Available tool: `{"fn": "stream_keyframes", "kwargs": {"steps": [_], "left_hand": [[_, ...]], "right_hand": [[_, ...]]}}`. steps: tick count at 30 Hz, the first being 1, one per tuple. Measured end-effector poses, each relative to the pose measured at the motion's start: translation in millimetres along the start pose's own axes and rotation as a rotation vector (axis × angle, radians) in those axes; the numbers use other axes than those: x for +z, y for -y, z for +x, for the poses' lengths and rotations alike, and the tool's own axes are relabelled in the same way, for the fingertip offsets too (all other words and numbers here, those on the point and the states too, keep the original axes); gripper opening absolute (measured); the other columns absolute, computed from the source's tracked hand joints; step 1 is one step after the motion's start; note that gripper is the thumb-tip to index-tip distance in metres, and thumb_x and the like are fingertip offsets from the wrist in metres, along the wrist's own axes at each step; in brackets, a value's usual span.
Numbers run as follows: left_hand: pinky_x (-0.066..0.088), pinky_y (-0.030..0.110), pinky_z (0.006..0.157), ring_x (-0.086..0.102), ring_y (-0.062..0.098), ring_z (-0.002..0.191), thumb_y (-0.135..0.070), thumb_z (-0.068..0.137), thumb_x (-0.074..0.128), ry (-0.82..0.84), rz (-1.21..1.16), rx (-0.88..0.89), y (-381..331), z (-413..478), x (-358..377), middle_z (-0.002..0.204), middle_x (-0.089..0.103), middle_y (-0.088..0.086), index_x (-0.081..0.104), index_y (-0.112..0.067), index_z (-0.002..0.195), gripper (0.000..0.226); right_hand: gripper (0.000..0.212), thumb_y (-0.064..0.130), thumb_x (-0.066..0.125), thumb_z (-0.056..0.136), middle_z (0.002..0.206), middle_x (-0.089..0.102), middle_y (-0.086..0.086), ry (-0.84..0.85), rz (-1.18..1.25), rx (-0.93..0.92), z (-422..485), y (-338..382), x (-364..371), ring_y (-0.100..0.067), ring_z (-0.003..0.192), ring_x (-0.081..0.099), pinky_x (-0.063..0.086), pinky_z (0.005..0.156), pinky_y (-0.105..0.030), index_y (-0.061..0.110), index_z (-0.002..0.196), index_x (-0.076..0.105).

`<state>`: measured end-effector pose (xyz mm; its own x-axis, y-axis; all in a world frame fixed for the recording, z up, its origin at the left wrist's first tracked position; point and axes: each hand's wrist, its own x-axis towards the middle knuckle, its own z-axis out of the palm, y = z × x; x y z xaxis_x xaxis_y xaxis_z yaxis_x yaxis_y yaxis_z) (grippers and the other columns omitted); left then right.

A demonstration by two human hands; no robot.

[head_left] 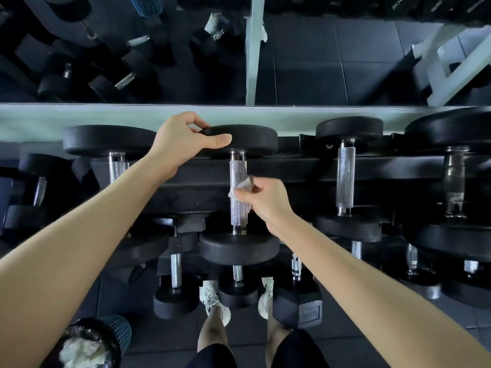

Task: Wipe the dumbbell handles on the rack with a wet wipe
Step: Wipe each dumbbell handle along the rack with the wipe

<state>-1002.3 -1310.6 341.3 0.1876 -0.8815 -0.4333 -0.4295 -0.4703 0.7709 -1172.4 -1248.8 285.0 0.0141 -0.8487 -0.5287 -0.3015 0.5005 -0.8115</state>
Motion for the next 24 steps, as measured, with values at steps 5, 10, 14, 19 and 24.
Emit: {"fn": "stream_keyframes", "kwargs": {"steps": [5,10,14,19,24], "left_hand": [[0.05,0.042,0.094,0.061,0.019,0.1,-0.047,0.055,0.085,-0.01,-0.018,0.007,3,-1,2,0.099,0.063,-0.001,0.065,-0.021,0.096,0.053],[0.05,0.042,0.094,0.061,0.019,0.101,-0.047,0.056,0.085,0.002,-0.028,0.01,3,0,1,0.098,0.061,-0.003,0.064,-0.021,0.096,0.052],[0.05,0.043,0.094,0.061,0.02,0.101,-0.049,0.054,0.086,0.01,-0.034,0.01,5,2,1,0.102,0.063,0.001,0.064,-0.022,0.095,0.054],[0.05,0.042,0.093,0.061,0.02,0.1,-0.047,0.056,0.086,0.006,-0.043,0.01,5,2,1,0.102,0.063,0.002,0.064,-0.022,0.094,0.051],[0.051,0.041,0.093,0.061,0.019,0.099,-0.048,0.057,0.085,0.006,-0.045,0.023,6,0,3,0.103,0.062,0.002,0.062,-0.025,0.09,0.046]], "right_hand": [[0.023,0.008,0.078,0.074,0.068,0.062,-0.003,-0.067,0.064,-0.022,18,14,5,-0.004,0.06,0.055,0.048,0.062,-0.021,-0.01,0.08,0.065],[0.011,0.01,0.076,0.077,0.084,0.072,-0.009,0.079,-0.069,0.057,-11,-16,-4,-0.011,0.076,0.063,0.056,0.085,-0.037,0.003,0.085,0.073],[0.011,0.0,0.077,0.072,0.077,0.067,-0.008,0.016,0.119,0.088,19,8,-4,-0.023,0.083,0.065,0.053,0.085,-0.055,-0.001,0.073,0.066],[0.011,0.003,0.075,0.076,0.086,0.07,-0.018,-0.021,0.113,0.022,21,14,-2,-0.034,0.093,0.068,0.053,0.086,-0.053,-0.004,0.081,0.068],[0.049,0.015,0.073,0.08,0.047,0.034,-0.001,0.17,-0.354,0.04,-16,-16,-7,-0.012,0.045,0.032,0.029,0.05,-0.026,0.01,0.045,0.04]]}}
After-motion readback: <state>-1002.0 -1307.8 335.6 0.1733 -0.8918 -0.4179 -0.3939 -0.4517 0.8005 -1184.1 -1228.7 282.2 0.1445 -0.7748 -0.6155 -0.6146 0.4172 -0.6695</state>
